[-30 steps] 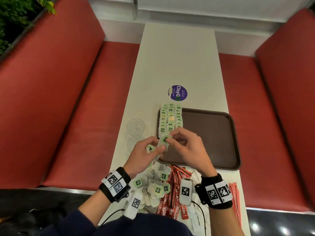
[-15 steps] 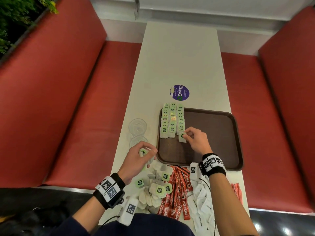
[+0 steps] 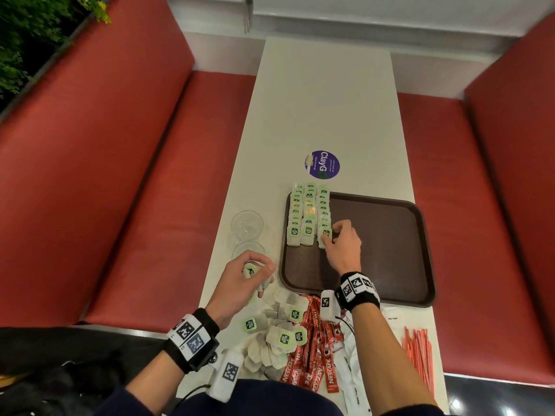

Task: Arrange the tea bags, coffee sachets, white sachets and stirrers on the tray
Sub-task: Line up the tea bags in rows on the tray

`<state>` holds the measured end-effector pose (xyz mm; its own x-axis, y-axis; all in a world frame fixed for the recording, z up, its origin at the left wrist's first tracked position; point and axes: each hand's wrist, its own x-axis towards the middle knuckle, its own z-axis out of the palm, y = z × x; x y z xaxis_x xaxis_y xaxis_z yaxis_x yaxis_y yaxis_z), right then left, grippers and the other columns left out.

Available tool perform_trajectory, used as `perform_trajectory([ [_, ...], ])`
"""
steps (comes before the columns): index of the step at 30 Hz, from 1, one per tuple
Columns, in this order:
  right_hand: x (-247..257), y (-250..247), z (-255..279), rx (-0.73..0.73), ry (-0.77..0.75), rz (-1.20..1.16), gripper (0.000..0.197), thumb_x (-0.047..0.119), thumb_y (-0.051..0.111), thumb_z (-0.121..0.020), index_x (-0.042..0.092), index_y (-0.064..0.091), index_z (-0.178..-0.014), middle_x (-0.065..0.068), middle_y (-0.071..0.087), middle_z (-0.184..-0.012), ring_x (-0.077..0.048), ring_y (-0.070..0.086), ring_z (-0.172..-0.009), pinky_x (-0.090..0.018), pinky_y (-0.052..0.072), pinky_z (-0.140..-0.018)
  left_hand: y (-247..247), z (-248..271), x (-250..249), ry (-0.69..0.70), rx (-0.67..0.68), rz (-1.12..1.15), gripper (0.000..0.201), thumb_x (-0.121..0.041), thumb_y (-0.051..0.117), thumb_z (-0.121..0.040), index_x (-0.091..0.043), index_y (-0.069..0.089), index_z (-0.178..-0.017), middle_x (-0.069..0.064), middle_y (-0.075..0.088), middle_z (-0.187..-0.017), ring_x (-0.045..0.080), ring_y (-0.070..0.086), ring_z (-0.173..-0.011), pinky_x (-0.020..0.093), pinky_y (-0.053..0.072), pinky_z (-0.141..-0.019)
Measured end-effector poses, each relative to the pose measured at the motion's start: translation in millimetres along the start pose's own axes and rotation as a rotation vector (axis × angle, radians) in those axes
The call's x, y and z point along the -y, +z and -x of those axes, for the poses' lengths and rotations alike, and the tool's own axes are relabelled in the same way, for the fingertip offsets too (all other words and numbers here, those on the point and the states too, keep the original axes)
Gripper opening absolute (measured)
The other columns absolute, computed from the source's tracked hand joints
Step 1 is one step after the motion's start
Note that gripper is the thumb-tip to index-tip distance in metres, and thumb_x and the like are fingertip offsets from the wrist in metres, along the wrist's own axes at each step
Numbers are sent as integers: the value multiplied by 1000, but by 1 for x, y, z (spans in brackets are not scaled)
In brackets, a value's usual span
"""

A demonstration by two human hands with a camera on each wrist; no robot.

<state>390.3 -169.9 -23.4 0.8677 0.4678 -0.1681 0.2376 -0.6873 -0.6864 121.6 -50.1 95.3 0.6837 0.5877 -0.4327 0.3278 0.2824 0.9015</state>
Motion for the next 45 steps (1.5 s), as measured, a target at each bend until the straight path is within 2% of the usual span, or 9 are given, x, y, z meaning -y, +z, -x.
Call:
perform_trajectory([
  [5,6,7,2,-17,8,-43,29,19,77,-99,24,52,-114,-2,65,-118,-26,67,-101,-49,60,-90,-1,0,3,6,7,-11,14,-28,77,-101,-17,71,-107,9,65,-75,26,69,-75,34,51,-72],
  [11,10,3,0,0,14,-83,30,19,79,-99,24,54,-116,-1,70,-116,-24,71,-100,-45,62,-90,-4,2,1,10,5,7,16,-26,77,-101,-15,70,-110,12,68,-79,18,64,-66,28,49,-64],
  [16,12,-2,4,-76,15,-82,35,21,84,-95,24,54,-113,1,64,-113,-17,66,-96,-44,62,-90,-6,3,5,11,1,26,16,-28,77,-101,-16,70,-110,12,66,-75,26,64,-71,27,51,-72],
  [20,18,5,19,-150,-128,22,21,29,77,-99,26,62,-113,0,58,-121,-21,58,-110,-42,56,-93,-4,4,2,11,-7,29,17,-25,76,-101,-13,69,-110,11,64,-71,30,62,-70,20,50,-66],
  [24,22,20,26,-48,-244,250,34,45,76,-97,37,70,-129,1,53,-129,-22,49,-121,-40,50,-97,-2,5,1,4,-6,25,17,-25,77,-101,-13,70,-110,10,65,-73,31,62,-71,18,49,-62],
  [32,16,19,25,-35,-205,280,36,49,78,-95,39,73,-129,1,47,-130,-22,48,-120,-46,54,-98,-6,9,-2,-11,-23,12,18,-25,77,-101,-12,69,-112,13,67,-78,19,64,-65,16,42,-52],
  [37,16,10,25,-80,-86,80,46,33,81,-96,31,64,-138,-2,48,-138,-22,48,-126,-41,53,-103,-7,8,-1,-8,-16,18,18,-24,76,-101,-13,69,-113,16,67,-78,18,61,-61,15,45,-55],
  [41,18,10,24,-64,-3,-18,43,31,77,-100,25,58,-138,-4,56,-138,-25,58,-125,-49,55,-106,-5,5,1,-19,-12,73,14,-24,70,-106,-11,68,-112,15,58,-69,27,66,-74,17,50,-65],
  [45,25,-2,28,-126,25,-52,38,31,74,-102,22,57,-135,-2,58,-134,-24,62,-118,-49,57,-102,-4,1,0,-72,15,128,13,-25,64,-110,-15,65,-118,15,63,-71,32,68,-89,23,38,-52],
])
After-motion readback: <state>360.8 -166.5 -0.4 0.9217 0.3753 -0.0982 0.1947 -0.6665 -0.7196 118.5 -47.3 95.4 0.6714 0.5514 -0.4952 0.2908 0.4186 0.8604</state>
